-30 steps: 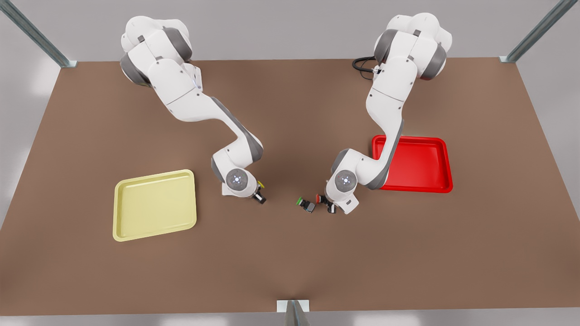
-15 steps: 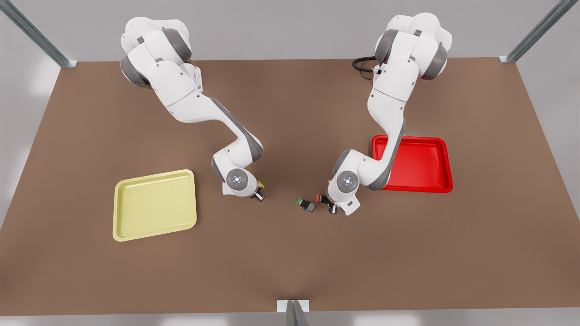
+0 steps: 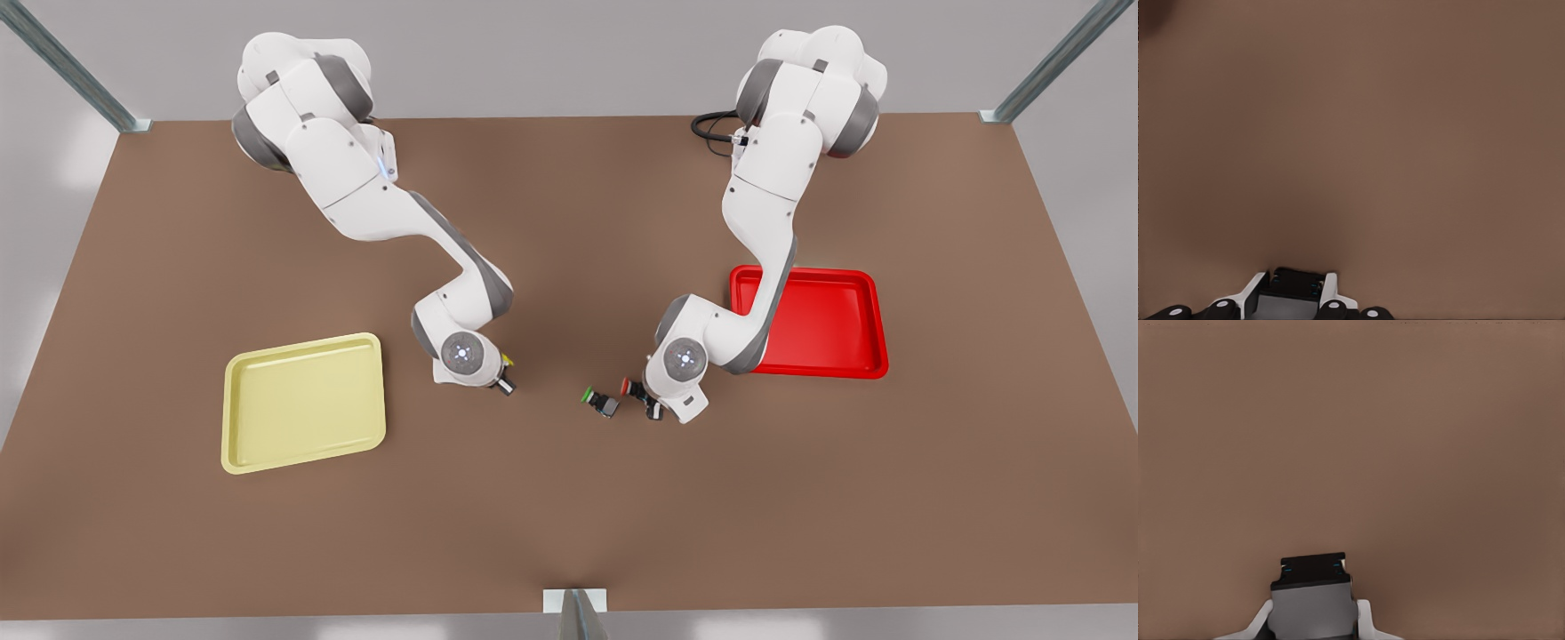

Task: Place the switches on the corresponding trays according to their colors

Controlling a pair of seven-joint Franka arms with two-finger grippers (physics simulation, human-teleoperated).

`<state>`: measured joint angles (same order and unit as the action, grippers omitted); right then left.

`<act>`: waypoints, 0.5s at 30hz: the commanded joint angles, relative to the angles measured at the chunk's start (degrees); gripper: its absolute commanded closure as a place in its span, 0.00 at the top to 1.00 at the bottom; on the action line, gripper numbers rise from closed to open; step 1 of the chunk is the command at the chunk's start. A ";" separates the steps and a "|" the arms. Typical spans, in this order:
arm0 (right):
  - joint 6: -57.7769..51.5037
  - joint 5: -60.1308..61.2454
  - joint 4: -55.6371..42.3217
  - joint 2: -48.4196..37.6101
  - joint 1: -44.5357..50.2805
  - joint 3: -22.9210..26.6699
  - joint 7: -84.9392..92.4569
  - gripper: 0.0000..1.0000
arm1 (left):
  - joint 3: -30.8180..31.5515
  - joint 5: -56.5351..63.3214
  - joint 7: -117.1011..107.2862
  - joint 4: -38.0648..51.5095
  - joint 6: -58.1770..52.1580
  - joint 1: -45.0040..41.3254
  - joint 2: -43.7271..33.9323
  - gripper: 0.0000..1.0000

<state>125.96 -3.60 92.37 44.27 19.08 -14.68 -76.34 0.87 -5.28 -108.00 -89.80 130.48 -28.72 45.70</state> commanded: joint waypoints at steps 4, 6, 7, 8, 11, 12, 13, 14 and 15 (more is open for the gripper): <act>-0.02 -0.97 0.00 0.03 -0.01 -0.18 -0.04 0.52 | 0.01 1.50 1.30 -0.02 -0.22 0.68 -0.96 0.52; 0.77 -1.14 1.22 0.03 -0.01 -0.18 0.05 0.52 | 0.01 1.59 6.29 -3.44 -0.40 3.05 -3.85 0.52; 0.78 -1.93 1.67 -0.06 -0.10 -0.18 0.05 0.52 | 0.01 1.59 12.79 -7.22 -1.71 5.34 -6.84 0.52; 0.69 -1.93 1.58 -0.32 -0.27 -0.18 0.05 0.52 | 0.01 1.68 18.33 -9.77 -3.99 6.92 -9.21 0.53; 0.07 -3.87 1.58 -0.68 -0.62 -0.18 0.14 0.52 | -0.96 2.29 31.70 -15.84 -12.79 12.46 -16.78 0.53; 0.07 -3.95 1.58 -0.85 -0.89 -0.53 0.22 0.51 | -3.42 2.29 35.83 -18.30 -13.41 12.73 -18.80 0.53; 0.07 -3.96 1.67 -0.94 -0.98 -0.79 0.22 0.51 | -5.44 2.29 39.79 -20.06 -13.41 13.60 -20.12 0.53; -0.02 -3.96 1.67 -1.20 -1.59 -0.88 0.31 0.50 | -5.44 2.64 42.25 -21.03 -13.49 15.54 -20.56 0.53; -0.45 -3.96 1.76 -1.99 -2.03 -0.88 0.57 0.50 | -5.44 4.05 42.96 -22.35 -13.32 16.24 -20.56 0.53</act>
<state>125.09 -7.56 94.51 41.61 16.51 -15.63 -75.32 -4.62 -1.50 -64.95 -112.91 117.15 -12.23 25.14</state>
